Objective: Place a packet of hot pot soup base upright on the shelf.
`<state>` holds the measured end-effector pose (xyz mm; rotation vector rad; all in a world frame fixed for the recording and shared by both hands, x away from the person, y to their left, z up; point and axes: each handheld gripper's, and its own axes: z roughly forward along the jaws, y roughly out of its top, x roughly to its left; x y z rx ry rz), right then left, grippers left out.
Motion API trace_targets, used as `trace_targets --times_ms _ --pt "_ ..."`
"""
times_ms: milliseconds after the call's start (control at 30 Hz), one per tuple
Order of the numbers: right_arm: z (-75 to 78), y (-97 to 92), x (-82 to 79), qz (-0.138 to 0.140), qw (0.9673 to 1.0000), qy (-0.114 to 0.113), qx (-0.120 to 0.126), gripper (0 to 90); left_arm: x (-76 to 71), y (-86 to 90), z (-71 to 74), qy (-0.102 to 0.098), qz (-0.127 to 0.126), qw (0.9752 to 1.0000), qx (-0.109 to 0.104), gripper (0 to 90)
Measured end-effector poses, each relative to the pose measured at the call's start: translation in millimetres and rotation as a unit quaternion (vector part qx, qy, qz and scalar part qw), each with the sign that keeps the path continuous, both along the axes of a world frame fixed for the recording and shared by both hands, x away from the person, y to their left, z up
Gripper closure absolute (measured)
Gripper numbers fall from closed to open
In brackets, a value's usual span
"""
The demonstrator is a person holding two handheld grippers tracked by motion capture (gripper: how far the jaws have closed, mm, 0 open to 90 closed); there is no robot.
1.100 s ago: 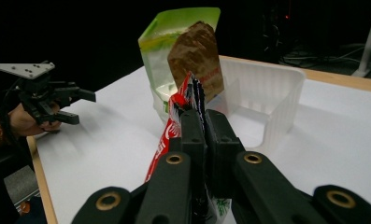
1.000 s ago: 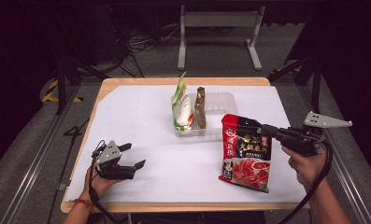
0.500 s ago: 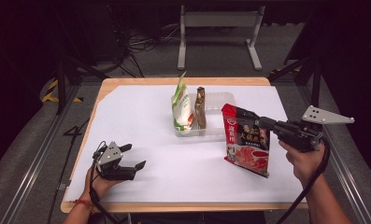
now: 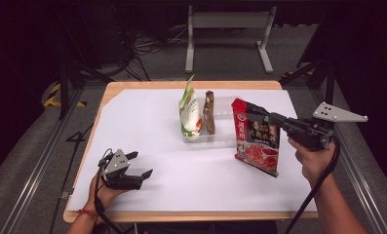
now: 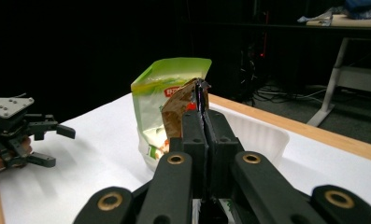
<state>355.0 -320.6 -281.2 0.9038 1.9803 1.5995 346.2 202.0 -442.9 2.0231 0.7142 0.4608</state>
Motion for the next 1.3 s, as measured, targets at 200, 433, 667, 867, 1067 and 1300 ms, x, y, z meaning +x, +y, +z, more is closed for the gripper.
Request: trace_targets --times_ms 200,433,667,867,1067,1300 --pt "8.3 2.1 3.6 -0.014 0.9999 -0.008 0.004 87.9 -0.1 3.2 0.5 0.002 0.003 1.0000 -0.009 17.3" --pt "17.4 7.7 10.9 -0.025 0.9996 -0.014 0.006 87.9 0.1 3.8 0.0 0.003 0.003 0.9999 -0.014 17.3" --pt "24.8 14.5 19.4 -0.028 0.9993 -0.022 0.007 87.9 -0.1 1.8 -0.6 0.005 -0.001 1.0000 -0.007 17.4" --pt "32.5 20.9 24.4 -0.024 0.9992 -0.028 0.014 87.9 -0.6 1.9 -0.4 0.007 -0.003 0.9999 -0.011 17.4" --pt "41.5 25.8 29.9 -0.030 0.9989 -0.035 0.014 87.9 -0.8 1.8 -0.5 0.007 -0.002 0.9999 -0.013 17.3" --pt "41.2 32.6 44.4 -0.038 0.9987 -0.033 0.009 87.9 -0.8 1.2 -0.3 0.004 -0.006 0.9999 -0.009 17.4"
